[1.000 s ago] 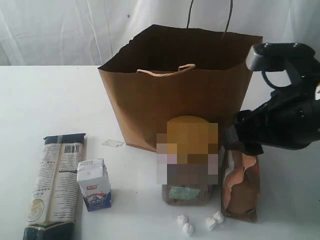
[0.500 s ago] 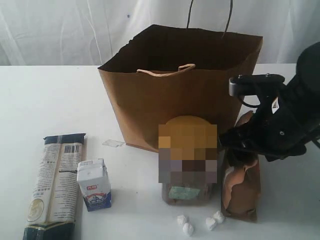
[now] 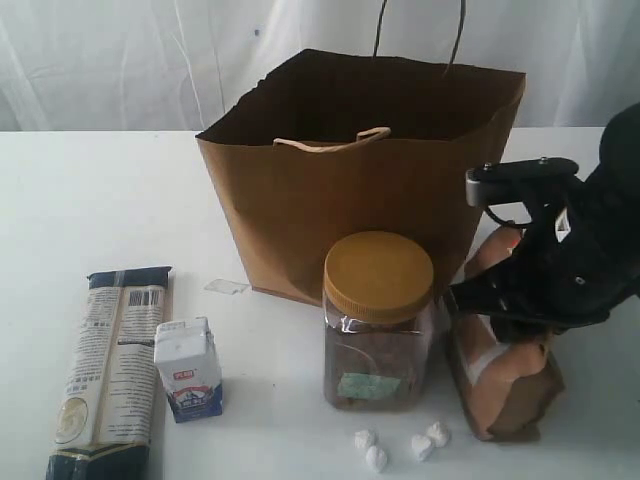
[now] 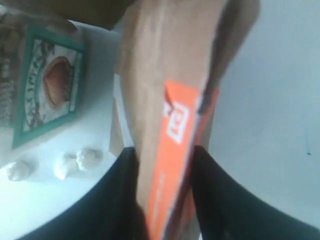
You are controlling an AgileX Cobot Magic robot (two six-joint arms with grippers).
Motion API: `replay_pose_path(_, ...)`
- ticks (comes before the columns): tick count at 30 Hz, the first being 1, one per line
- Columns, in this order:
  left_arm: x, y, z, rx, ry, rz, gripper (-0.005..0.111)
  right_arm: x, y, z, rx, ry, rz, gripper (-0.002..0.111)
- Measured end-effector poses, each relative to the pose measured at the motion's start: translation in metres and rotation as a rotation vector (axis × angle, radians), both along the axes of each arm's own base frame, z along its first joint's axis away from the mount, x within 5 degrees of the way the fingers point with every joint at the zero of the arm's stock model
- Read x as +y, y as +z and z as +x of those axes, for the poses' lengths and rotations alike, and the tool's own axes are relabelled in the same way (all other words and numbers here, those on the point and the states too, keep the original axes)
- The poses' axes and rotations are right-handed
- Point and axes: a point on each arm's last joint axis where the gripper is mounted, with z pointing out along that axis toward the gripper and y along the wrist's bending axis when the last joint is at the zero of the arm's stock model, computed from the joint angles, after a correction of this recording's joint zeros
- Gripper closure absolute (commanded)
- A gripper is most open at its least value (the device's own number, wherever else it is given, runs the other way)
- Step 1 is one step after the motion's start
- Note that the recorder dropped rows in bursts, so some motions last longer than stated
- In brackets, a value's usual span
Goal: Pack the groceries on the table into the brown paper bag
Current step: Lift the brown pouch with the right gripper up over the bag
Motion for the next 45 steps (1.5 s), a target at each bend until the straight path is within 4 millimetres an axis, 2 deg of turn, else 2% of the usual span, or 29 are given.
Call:
replay_pose_path(9, 0.0, 0.0, 0.0, 0.0, 0.0, 0.0, 0.107, -0.024, 0.037, -0.03, -0.062, 0.022, -0.1, 0.094)
replay_pose_path(15, 0.0, 0.0, 0.0, 0.0, 0.0, 0.0, 0.107, -0.037, 0.069, -0.057, -0.189, 0.018, -0.051, 0.095)
replay_pose_path(22, 0.0, 0.0, 0.0, 0.0, 0.0, 0.0, 0.107, -0.051, 0.1, -0.097, -0.295, 0.024, 0.032, 0.095)
replay_pose_path(27, 0.0, 0.0, 0.0, 0.0, 0.0, 0.0, 0.107, -0.053, 0.143, -0.117, -0.467, 0.04, 0.197, 0.095)
replay_pose_path(30, 0.0, 0.0, 0.0, 0.0, 0.0, 0.0, 0.107, -0.046, 0.172, -0.121, -0.644, 0.145, 0.3, 0.095)
replay_pose_path(34, 0.0, 0.0, 0.0, 0.0, 0.0, 0.0, 0.107, -0.035, 0.204, -0.116, -0.862, 0.287, 0.366, 0.095)
replay_pose_path(37, 0.0, 0.0, 0.0, 0.0, 0.0, 0.0, 0.107, -0.026, 0.214, -0.097, -0.933, 0.314, 0.366, 0.095)
replay_pose_path(41, 0.0, 0.0, 0.0, 0.0, 0.0, 0.0, 0.107, -0.01, 0.209, -0.059, -0.966, 0.381, 0.288, 0.095)
replay_pose_path(45, 0.0, 0.0, 0.0, 0.0, 0.0, 0.0, 0.107, 0.01, 0.191, -0.028, -0.911, 0.505, 0.236, 0.095)
